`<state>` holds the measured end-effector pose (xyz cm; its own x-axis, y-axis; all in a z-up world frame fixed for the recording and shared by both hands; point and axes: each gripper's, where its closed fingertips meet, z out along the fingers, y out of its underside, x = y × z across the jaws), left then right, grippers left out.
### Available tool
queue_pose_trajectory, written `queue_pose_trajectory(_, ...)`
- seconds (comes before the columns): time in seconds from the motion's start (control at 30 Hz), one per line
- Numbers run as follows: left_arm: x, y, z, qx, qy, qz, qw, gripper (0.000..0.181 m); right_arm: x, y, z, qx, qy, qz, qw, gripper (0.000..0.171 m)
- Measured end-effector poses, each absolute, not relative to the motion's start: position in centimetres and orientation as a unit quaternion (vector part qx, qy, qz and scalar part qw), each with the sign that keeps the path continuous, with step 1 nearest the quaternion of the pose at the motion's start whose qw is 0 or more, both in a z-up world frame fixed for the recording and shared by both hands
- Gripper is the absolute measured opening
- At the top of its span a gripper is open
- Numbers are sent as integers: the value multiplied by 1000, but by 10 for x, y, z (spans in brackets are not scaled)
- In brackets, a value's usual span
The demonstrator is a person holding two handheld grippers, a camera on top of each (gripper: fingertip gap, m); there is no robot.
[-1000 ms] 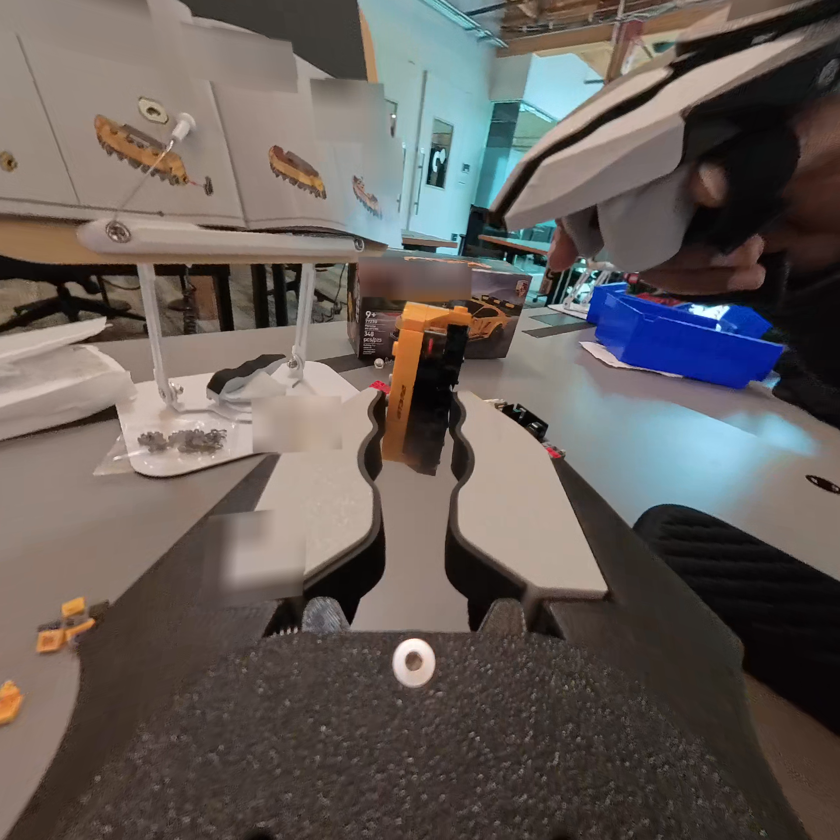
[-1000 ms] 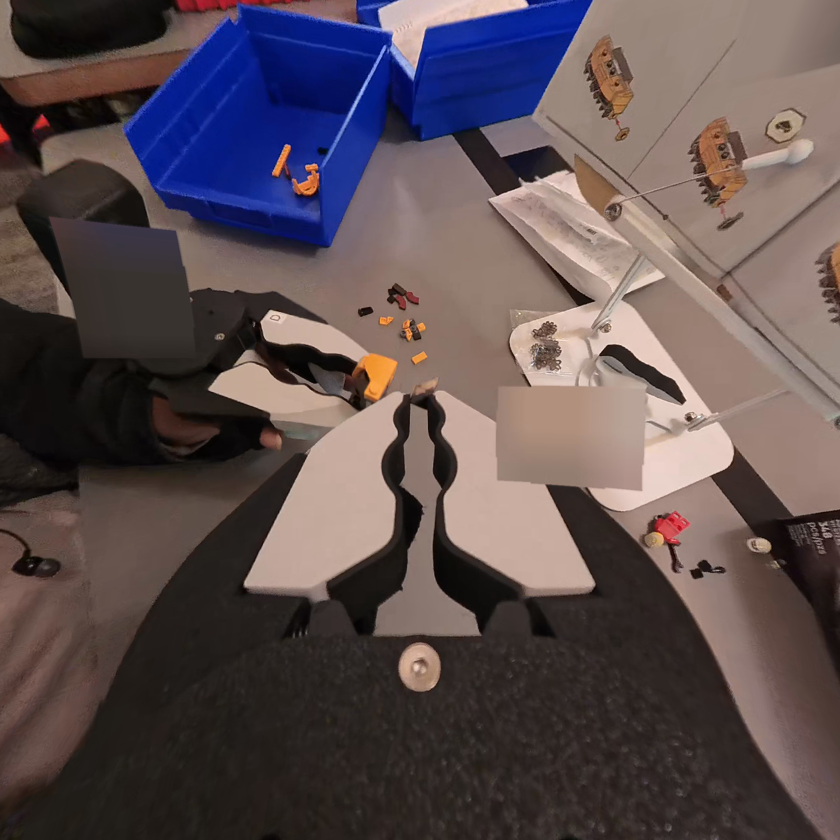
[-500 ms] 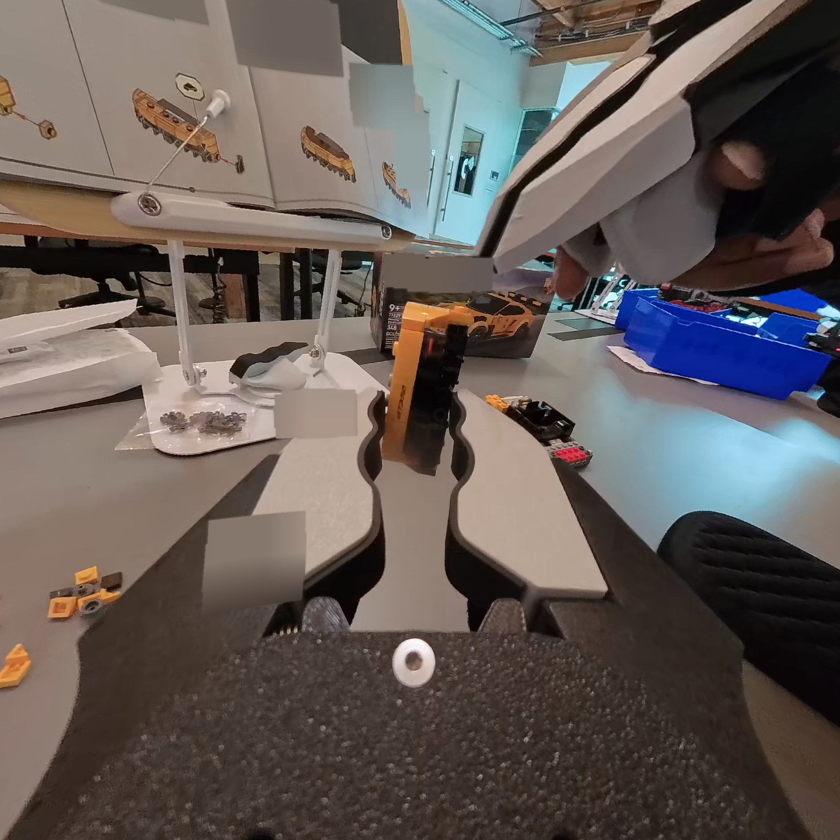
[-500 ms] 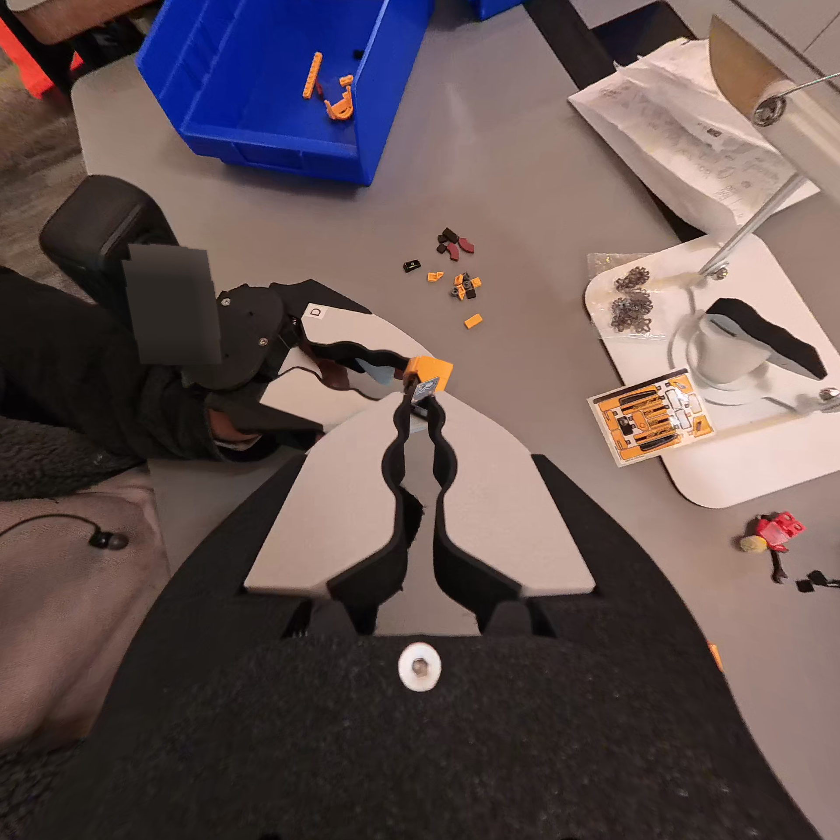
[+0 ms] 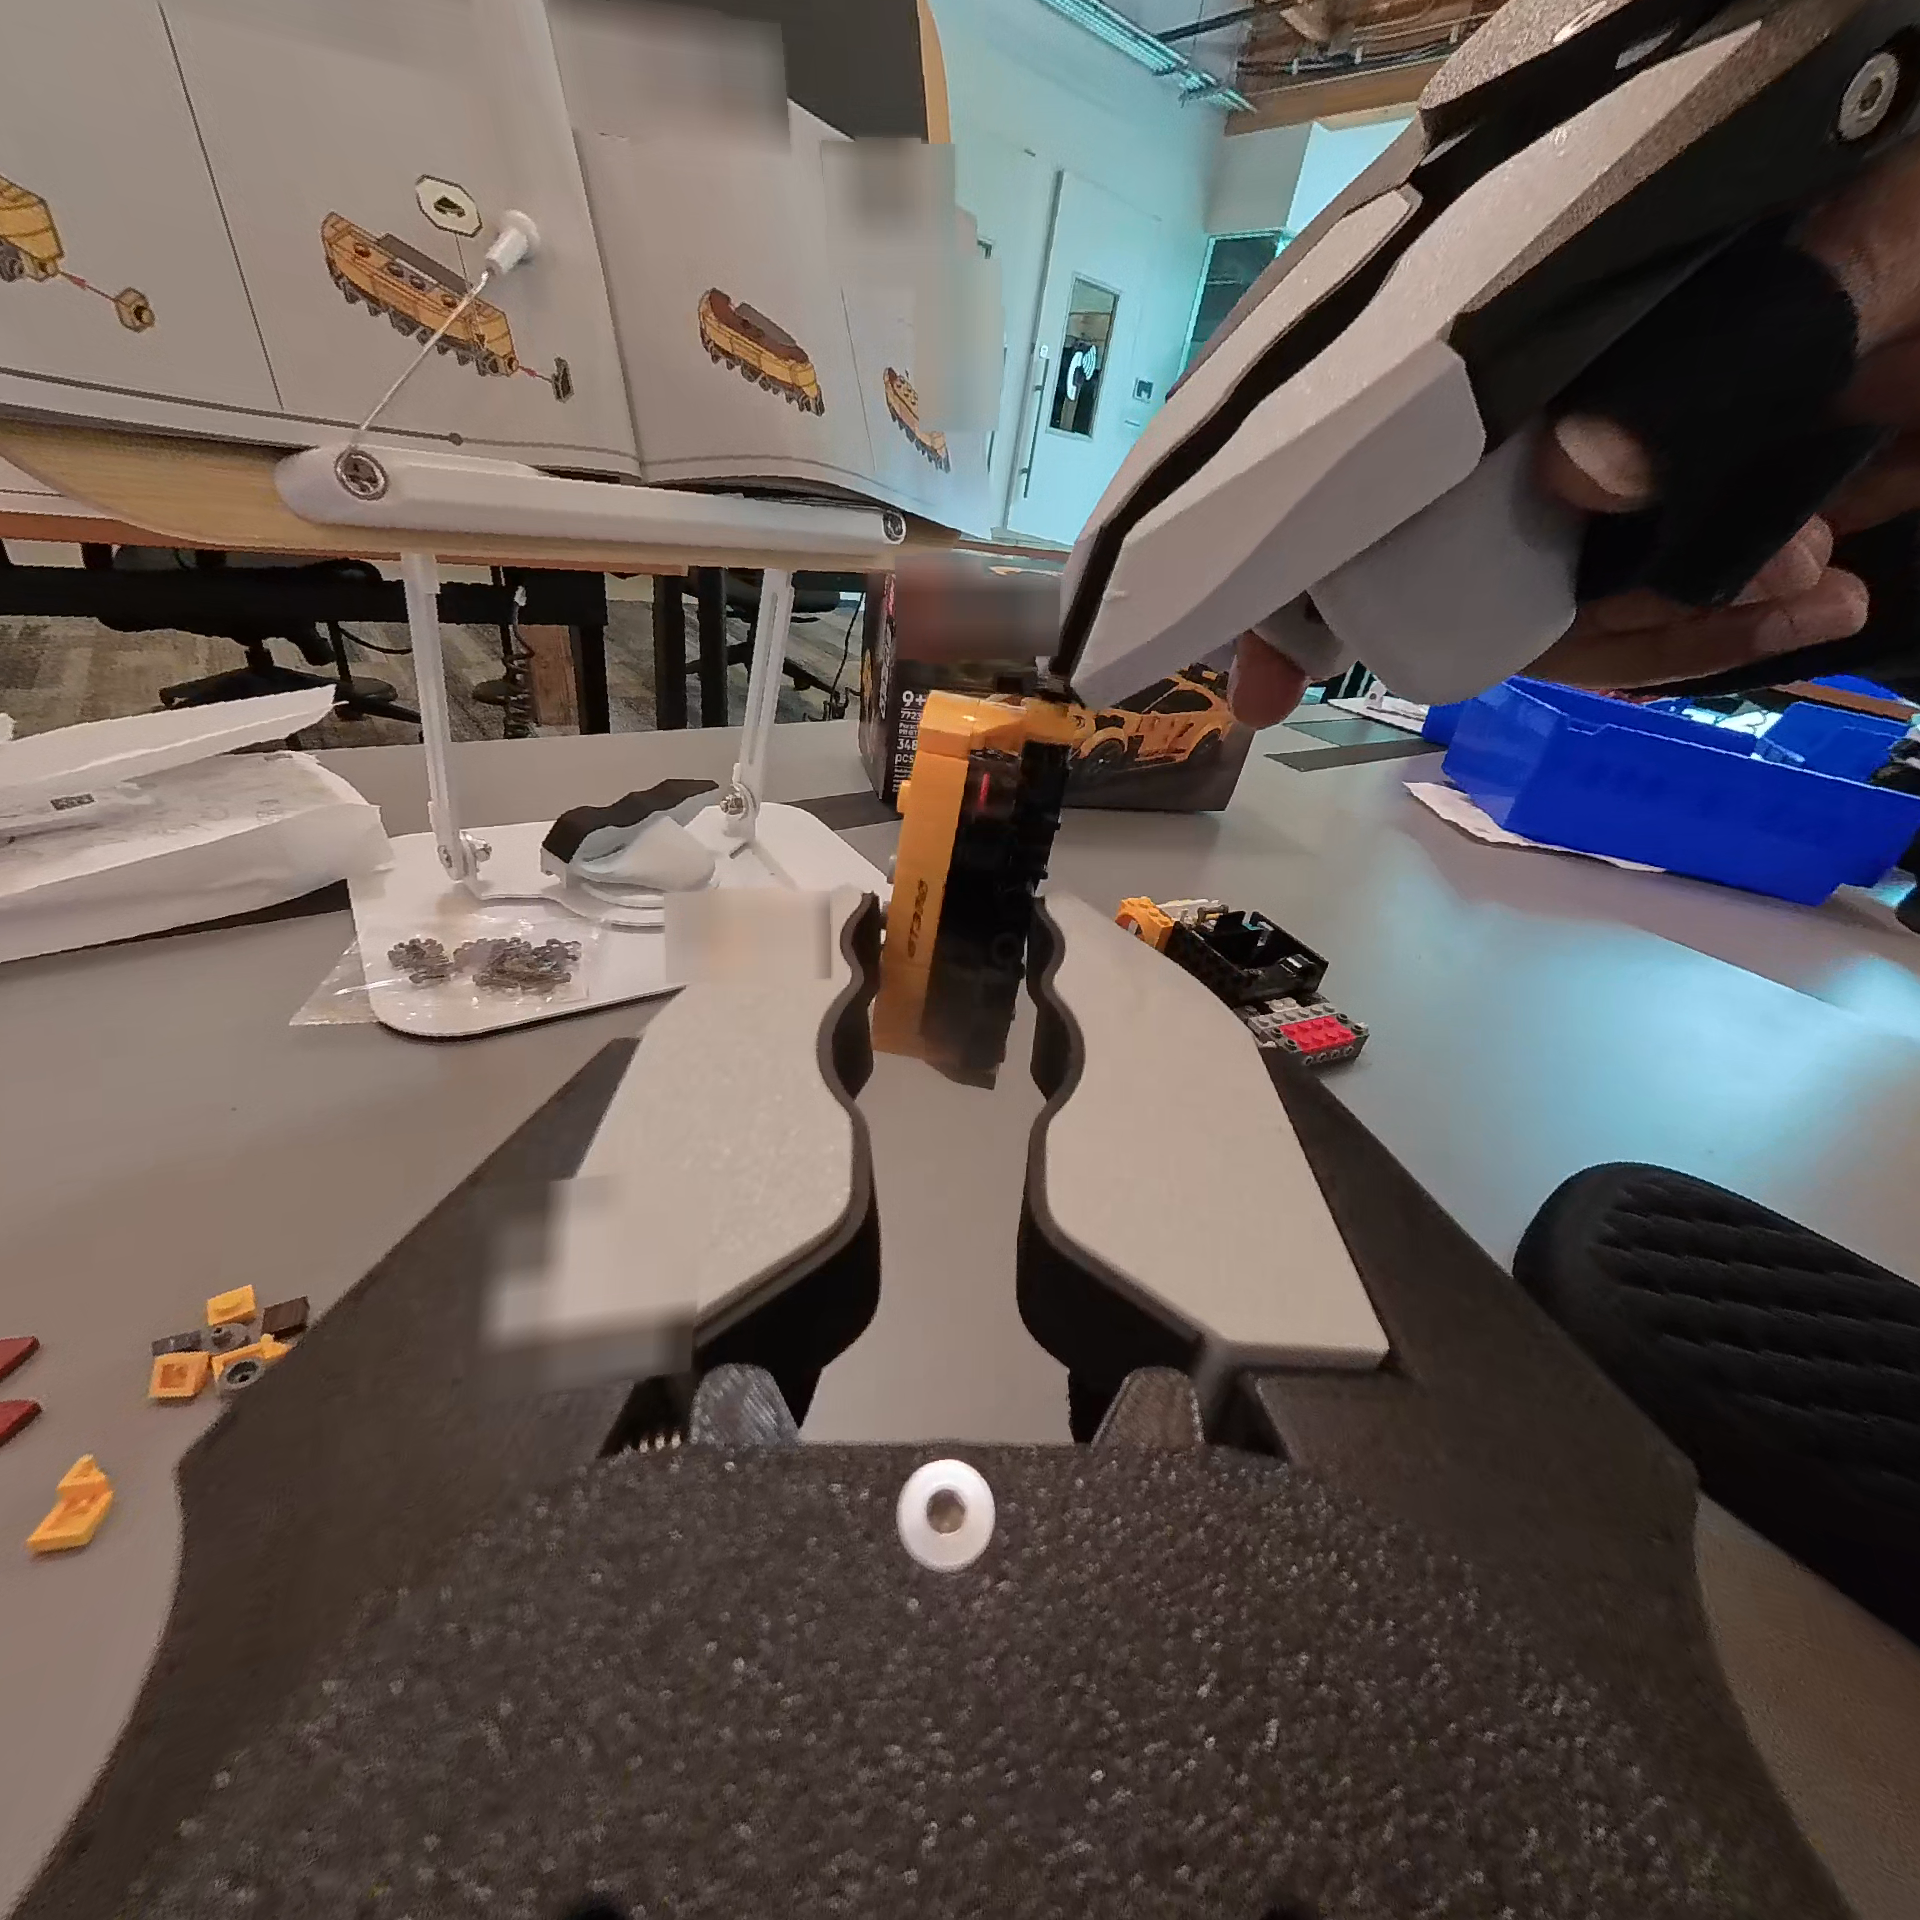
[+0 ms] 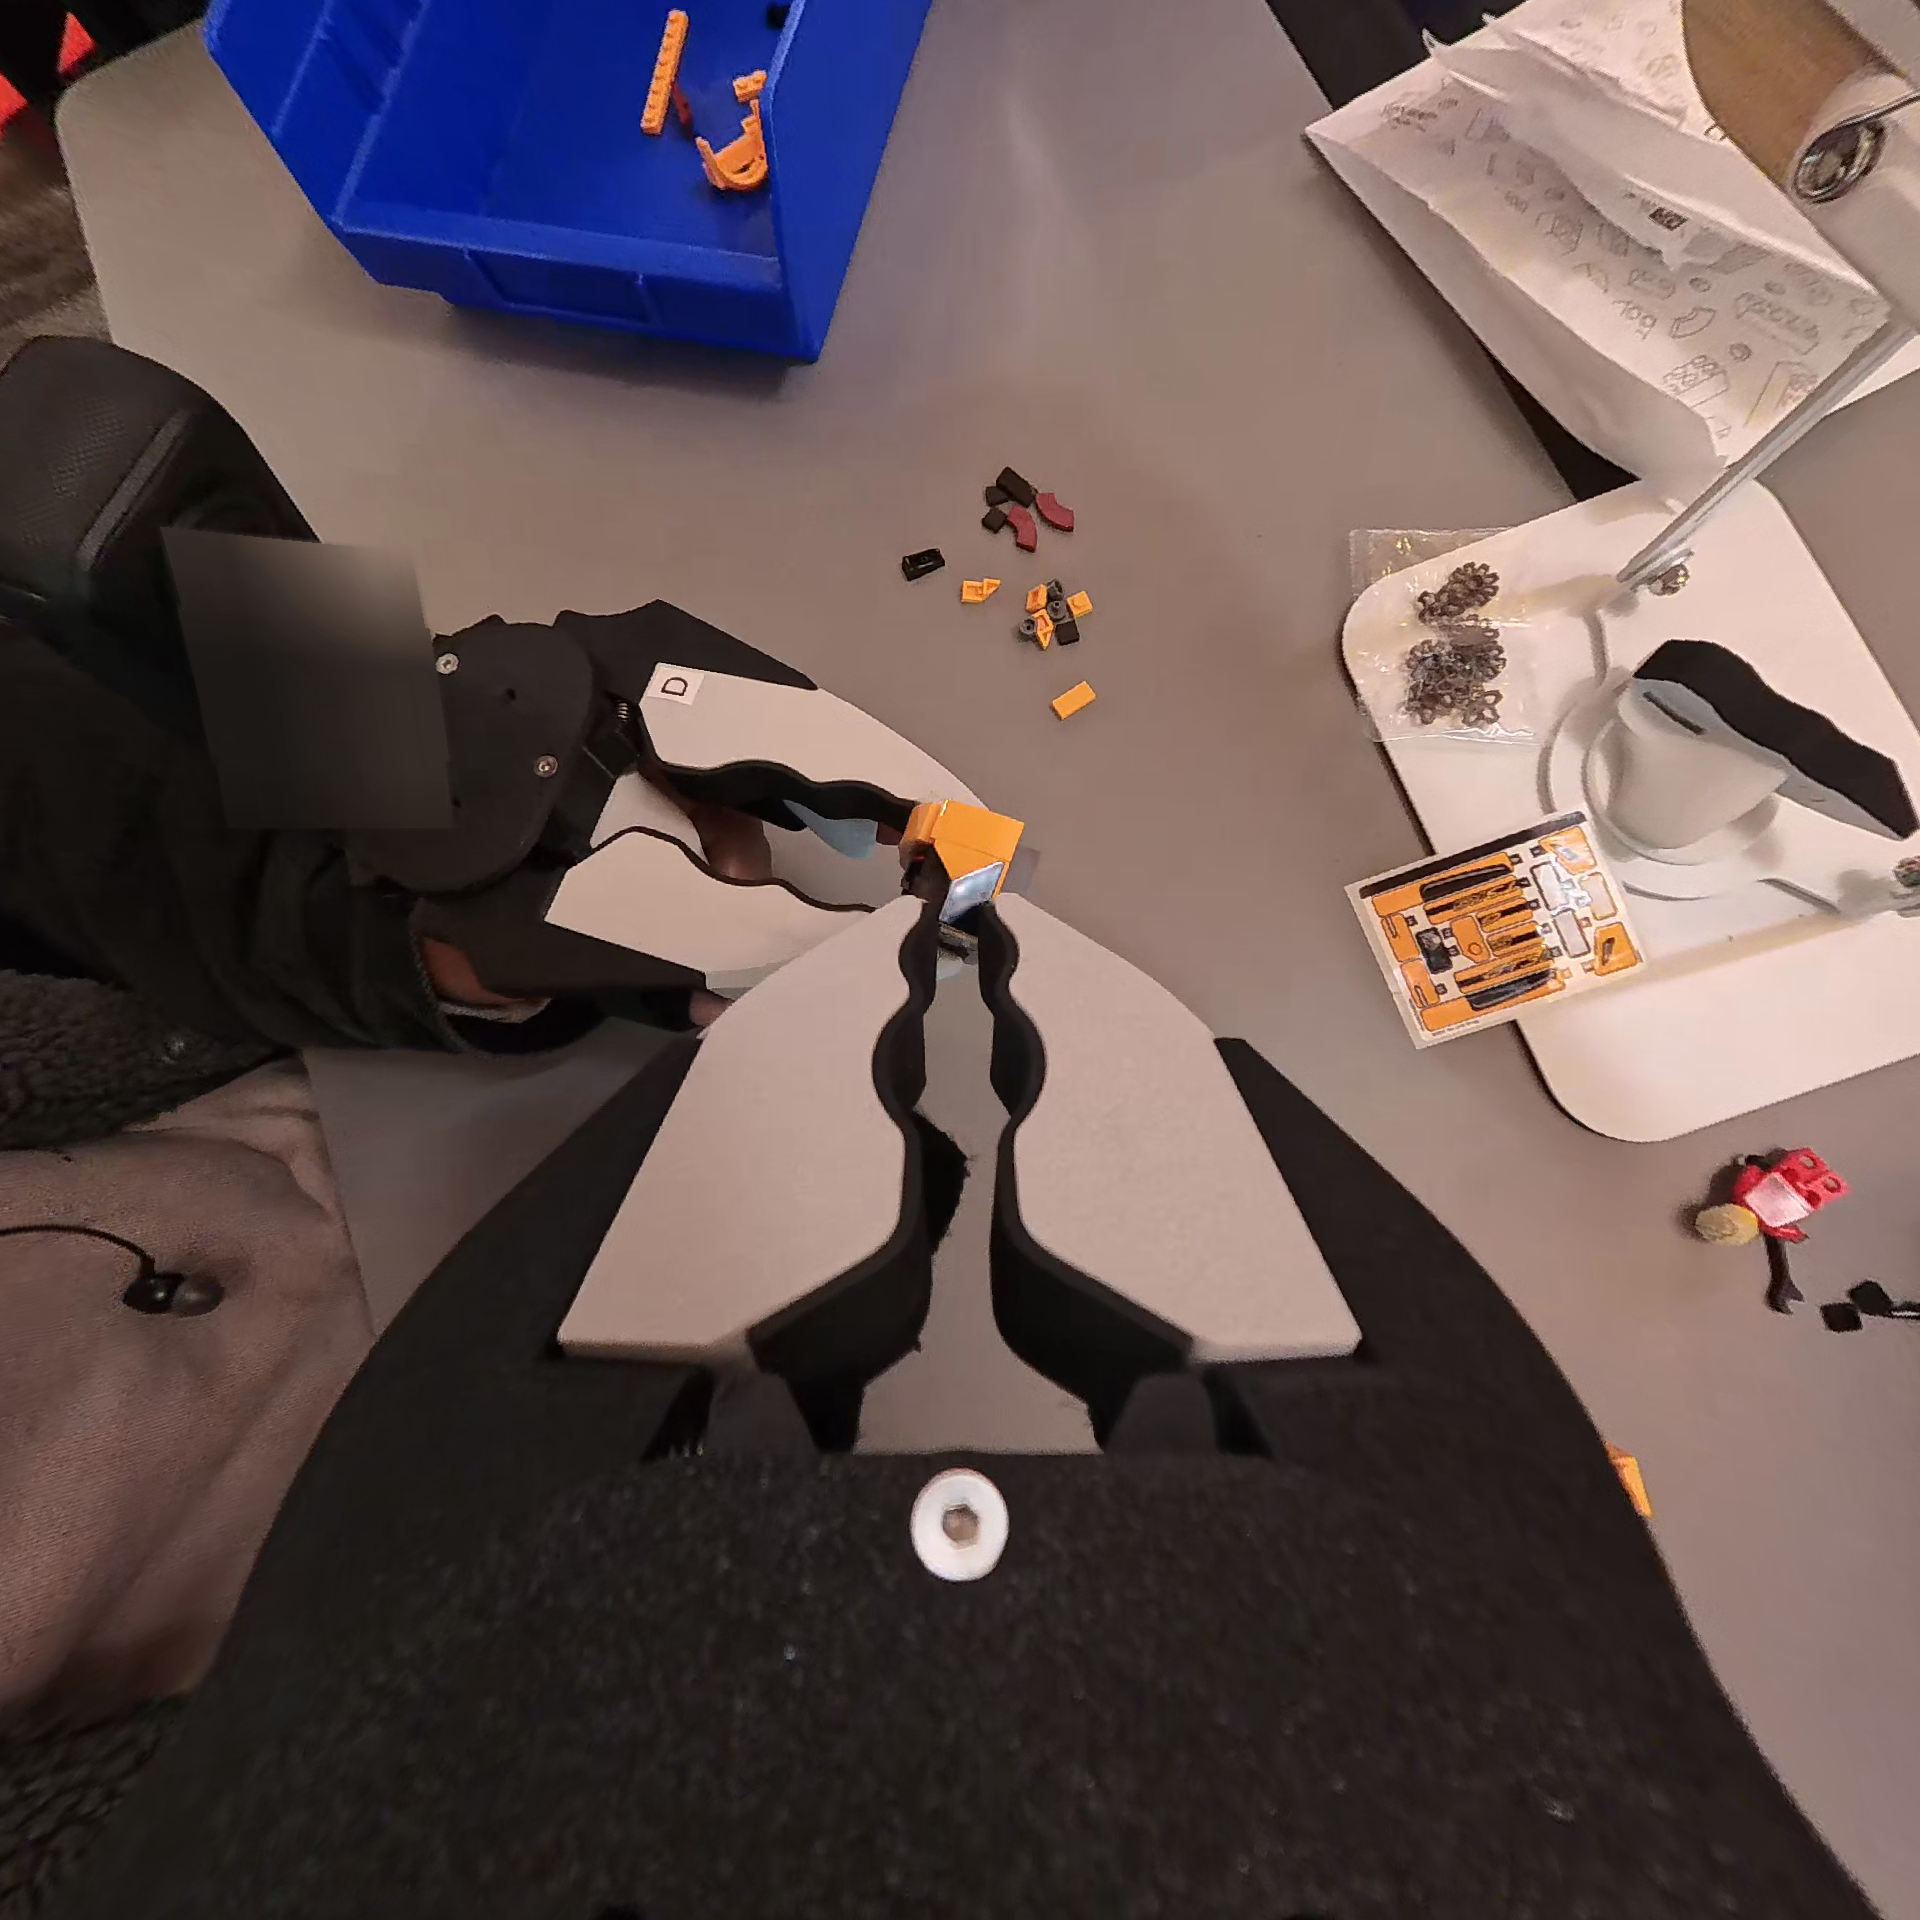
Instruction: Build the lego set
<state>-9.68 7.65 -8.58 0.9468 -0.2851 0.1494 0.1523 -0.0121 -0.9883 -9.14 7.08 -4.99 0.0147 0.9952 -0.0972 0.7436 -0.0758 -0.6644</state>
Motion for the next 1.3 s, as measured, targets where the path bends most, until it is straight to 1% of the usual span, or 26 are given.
queue_pose_trajectory(1.3, -97, 75, -83, -692, 47, -155, 704, 26, -91, 71, -50, -670, -660, 231, 248, 8)
